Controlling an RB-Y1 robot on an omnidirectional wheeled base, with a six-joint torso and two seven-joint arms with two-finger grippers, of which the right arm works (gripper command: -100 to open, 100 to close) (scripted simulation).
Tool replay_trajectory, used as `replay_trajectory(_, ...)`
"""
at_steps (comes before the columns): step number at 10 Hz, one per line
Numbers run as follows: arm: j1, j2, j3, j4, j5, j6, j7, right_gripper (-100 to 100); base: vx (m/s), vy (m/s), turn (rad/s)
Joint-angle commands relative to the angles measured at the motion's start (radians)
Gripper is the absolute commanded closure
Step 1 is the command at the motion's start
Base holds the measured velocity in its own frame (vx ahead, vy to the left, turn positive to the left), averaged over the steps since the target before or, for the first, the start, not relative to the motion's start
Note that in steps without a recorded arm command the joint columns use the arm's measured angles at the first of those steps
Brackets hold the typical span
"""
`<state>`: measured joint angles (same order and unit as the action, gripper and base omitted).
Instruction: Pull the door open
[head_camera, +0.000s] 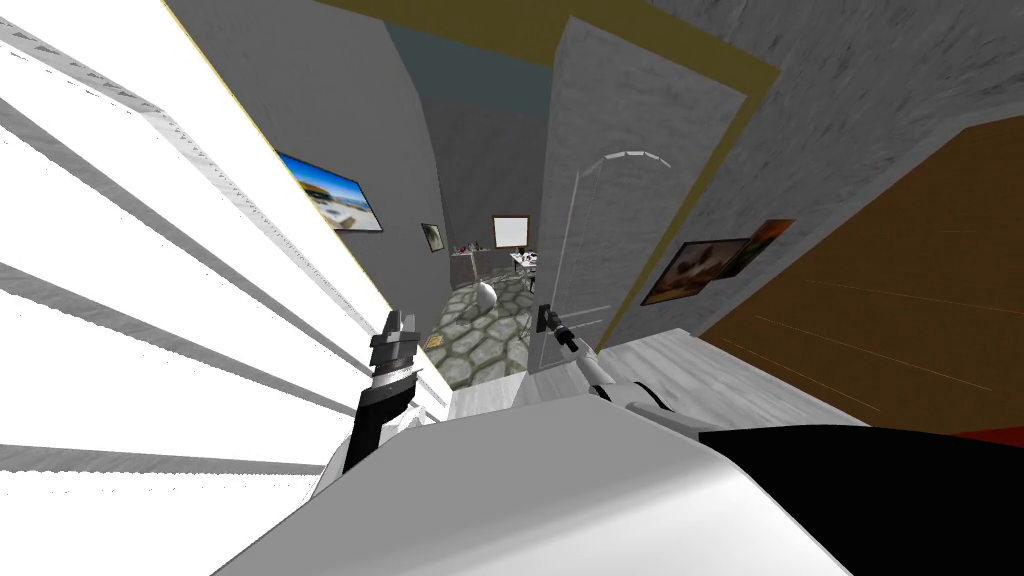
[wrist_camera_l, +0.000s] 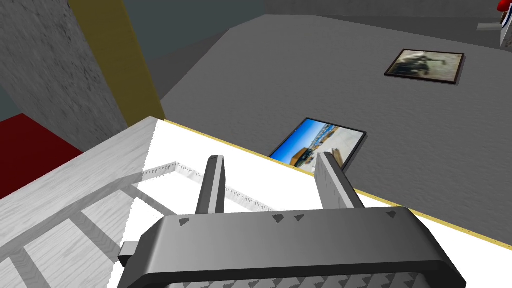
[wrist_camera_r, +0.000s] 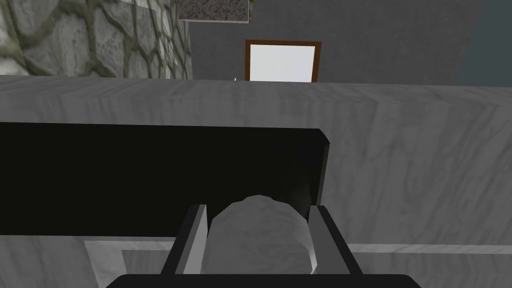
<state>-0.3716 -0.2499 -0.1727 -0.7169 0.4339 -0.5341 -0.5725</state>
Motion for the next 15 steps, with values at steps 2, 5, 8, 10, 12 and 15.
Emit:
replay_trajectory(2,0.001,-0.003,0.023,-0.004,0.018,-0.014,-0.026,100,-0.117,-0.131,0.073)
replay_trajectory(5,0.003,-0.008,0.056,-0.01,0.043,-0.035,-0.064,100,-0.191,-0.123,0.06)
replay_trajectory(8,0.006,-0.014,0.095,-0.017,0.073,-0.059,-0.11,100,-0.201,-0.175,0.083)
replay_trajectory(10,0.007,-0.017,0.115,-0.02,0.089,-0.072,-0.133,100,-0.198,-0.144,0.048)
replay_trajectory(12,0.022,-0.022,0.128,-0.034,0.107,-0.083,-0.154,100,-0.098,-0.074,0.018)
replay_trajectory(15,0.034,-0.039,0.157,-0.052,0.148,-0.126,-0.211,100,-0.176,-0.168,0.045)
